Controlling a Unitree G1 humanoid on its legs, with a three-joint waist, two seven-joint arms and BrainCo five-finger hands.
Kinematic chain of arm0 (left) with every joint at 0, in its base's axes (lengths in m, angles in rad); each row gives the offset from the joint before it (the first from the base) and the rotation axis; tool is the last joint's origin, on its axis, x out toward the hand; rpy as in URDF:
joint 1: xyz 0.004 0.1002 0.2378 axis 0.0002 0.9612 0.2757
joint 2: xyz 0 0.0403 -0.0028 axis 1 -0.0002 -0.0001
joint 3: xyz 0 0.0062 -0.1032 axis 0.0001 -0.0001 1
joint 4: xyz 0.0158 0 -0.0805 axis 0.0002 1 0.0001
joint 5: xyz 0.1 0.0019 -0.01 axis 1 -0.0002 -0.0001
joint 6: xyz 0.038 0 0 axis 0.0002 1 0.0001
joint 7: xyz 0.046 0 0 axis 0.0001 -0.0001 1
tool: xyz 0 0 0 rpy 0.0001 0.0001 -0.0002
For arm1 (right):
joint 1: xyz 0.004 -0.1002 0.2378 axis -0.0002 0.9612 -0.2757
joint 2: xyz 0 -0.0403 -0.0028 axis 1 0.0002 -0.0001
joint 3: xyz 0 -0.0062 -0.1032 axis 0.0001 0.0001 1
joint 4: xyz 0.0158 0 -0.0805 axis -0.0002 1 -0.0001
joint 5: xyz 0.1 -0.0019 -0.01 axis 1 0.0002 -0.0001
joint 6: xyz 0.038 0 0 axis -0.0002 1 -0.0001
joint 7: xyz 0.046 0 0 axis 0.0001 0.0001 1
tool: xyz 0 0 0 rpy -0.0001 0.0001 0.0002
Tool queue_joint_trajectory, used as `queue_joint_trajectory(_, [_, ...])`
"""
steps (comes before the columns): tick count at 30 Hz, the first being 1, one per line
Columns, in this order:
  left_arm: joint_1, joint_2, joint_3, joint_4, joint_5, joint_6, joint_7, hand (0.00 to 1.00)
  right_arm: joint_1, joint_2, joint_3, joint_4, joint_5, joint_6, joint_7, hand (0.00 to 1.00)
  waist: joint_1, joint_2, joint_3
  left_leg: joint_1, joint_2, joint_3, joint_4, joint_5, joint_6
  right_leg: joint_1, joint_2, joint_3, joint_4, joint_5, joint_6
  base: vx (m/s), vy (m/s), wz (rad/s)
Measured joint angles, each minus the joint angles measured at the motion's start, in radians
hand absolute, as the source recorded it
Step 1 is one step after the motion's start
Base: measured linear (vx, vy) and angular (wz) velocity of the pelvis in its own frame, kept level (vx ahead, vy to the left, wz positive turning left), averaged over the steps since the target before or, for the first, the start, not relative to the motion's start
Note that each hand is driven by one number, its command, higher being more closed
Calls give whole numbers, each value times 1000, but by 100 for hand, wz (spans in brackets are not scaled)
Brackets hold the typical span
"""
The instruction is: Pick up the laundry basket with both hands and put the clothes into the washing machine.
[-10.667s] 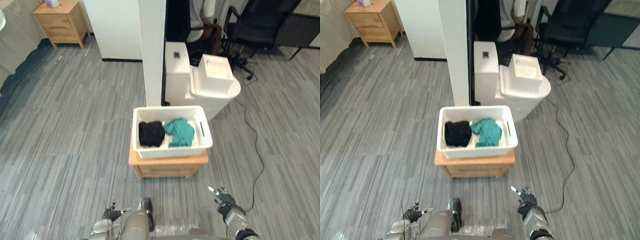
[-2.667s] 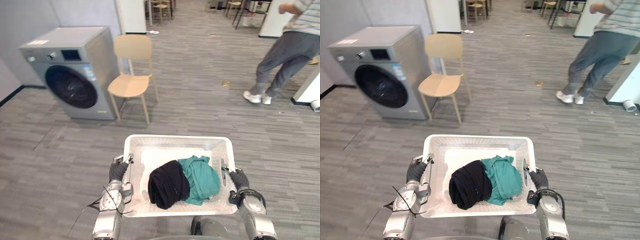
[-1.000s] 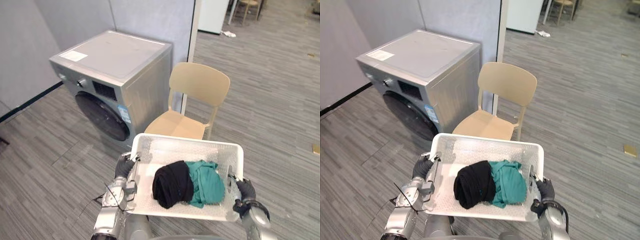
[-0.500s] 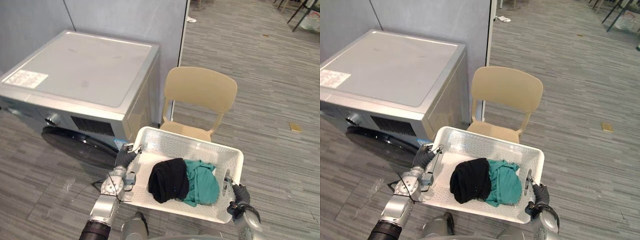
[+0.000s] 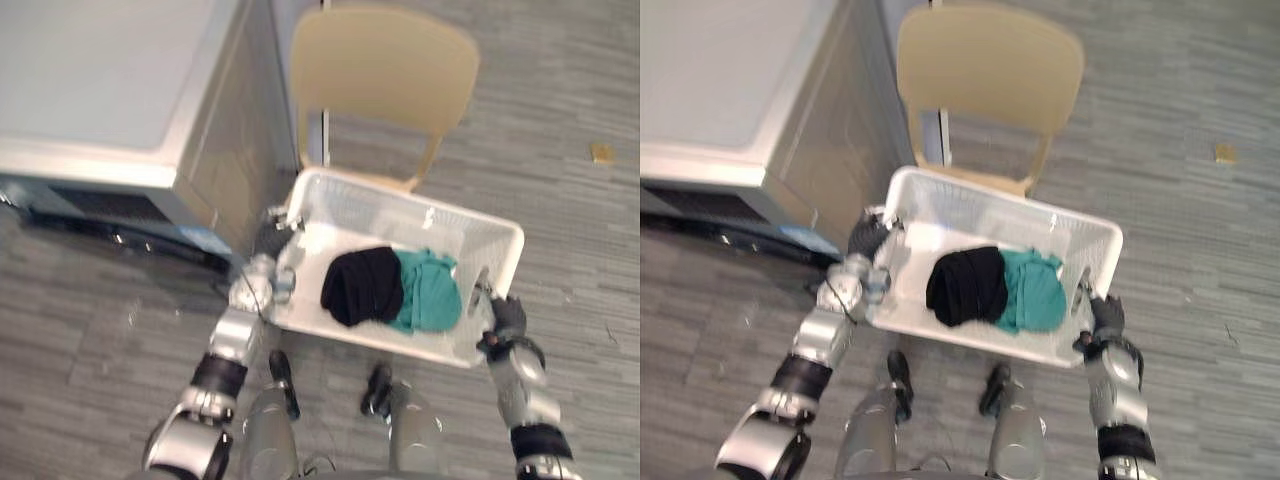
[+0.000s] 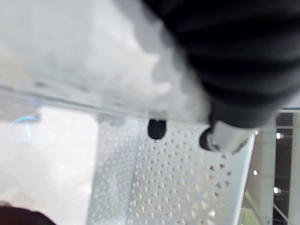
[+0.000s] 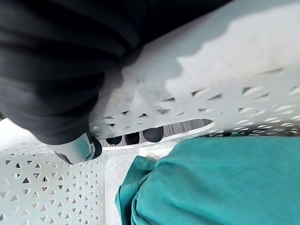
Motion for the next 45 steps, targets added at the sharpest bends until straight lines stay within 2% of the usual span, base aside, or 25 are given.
queue_joint_trajectory(3, [-101, 35, 8, 50, -41, -5, 32, 100, -114, -32, 19, 22, 16, 12, -29, 100, 9, 3, 45, -31, -13, 3, -4, 15, 13, -46, -26, 6, 28, 2, -2, -93, -17, 7])
queue_joint_trajectory(5, [-204, 70, 12, 91, -50, -5, 63, 100, -216, -46, 50, 48, 42, 13, -64, 100, 26, 10, 58, -77, -15, 5, -3, 28, 21, -95, -28, 10, 30, 15, -11, -55, -14, -7])
queue_joint_trajectory(9, [-319, 121, 36, 126, -85, -18, 67, 100, -358, -63, 80, 61, 48, 13, -110, 100, 32, 10, 93, -115, -17, 4, 1, 39, 23, -128, -32, 6, 31, 24, -13, 9, -11, 2])
queue_joint_trajectory(13, [-405, 129, 43, 201, -93, -37, 90, 100, -452, -103, 95, 98, 47, 14, -116, 100, 26, 13, 108, -148, -14, 3, 18, 38, 23, -153, -32, 6, 33, 24, -13, 41, -17, -3])
queue_joint_trajectory(19, [-573, 131, 44, 377, -99, -40, 104, 100, -602, -128, 112, 198, 46, 20, -154, 100, 24, 17, 139, -238, 19, 1, 55, 38, 23, -217, -5, -4, 22, 44, -26, 21, -43, -8])
queue_joint_trajectory(23, [-594, 128, 58, 386, -98, -32, 105, 100, -635, -125, 112, 197, 46, 30, -171, 100, 26, 17, 146, -277, 54, 4, 92, 35, 21, -220, 30, -15, -18, 74, -26, 15, -31, -13])
queue_joint_trajectory(27, [-596, 127, 84, 386, -97, -23, 104, 100, -662, -126, 120, 196, 37, 38, -171, 100, 29, 18, 146, -305, 87, 12, 126, 4, 24, -231, 59, -13, -41, 78, -31, -10, -25, -18])
queue_joint_trajectory(28, [-596, 130, 92, 386, -96, -23, 104, 0, -671, -127, 122, 195, 36, 39, -171, 0, 30, 18, 146, -317, 94, 12, 133, 4, 24, -241, 63, -14, -39, 78, -31, -10, -33, -13])
queue_joint_trajectory(36, [-600, 125, 186, 391, -130, 3, 136, 0, -753, -93, 116, 196, 59, 40, -162, 0, 27, 18, 147, -332, 128, 29, 154, 4, 24, -262, 83, -14, -33, 84, -41, 10, -42, -10])
queue_joint_trajectory(40, [-603, 142, 186, 399, -136, 12, 137, 0, -789, -111, 126, 198, 59, 39, -143, 0, 29, 19, 147, -330, 129, 40, 155, 4, 23, -273, 76, -12, -18, 84, -41, 14, -26, -4])
queue_joint_trajectory(44, [-604, 175, 146, 413, -131, 45, 133, 0, -788, -140, 174, 212, 57, 42, -118, 0, 29, 22, 148, -303, 124, 54, 154, 4, 23, -263, 60, -19, 2, 79, -49, 6, -6, 2])
queue_joint_trajectory(45, [-604, 183, 129, 424, -122, 48, 128, 0, -788, -143, 182, 228, 57, 43, -106, 0, 27, 31, 153, -285, 122, 53, 152, 4, 23, -242, 58, -23, 3, 77, -53, 16, -19, 9])
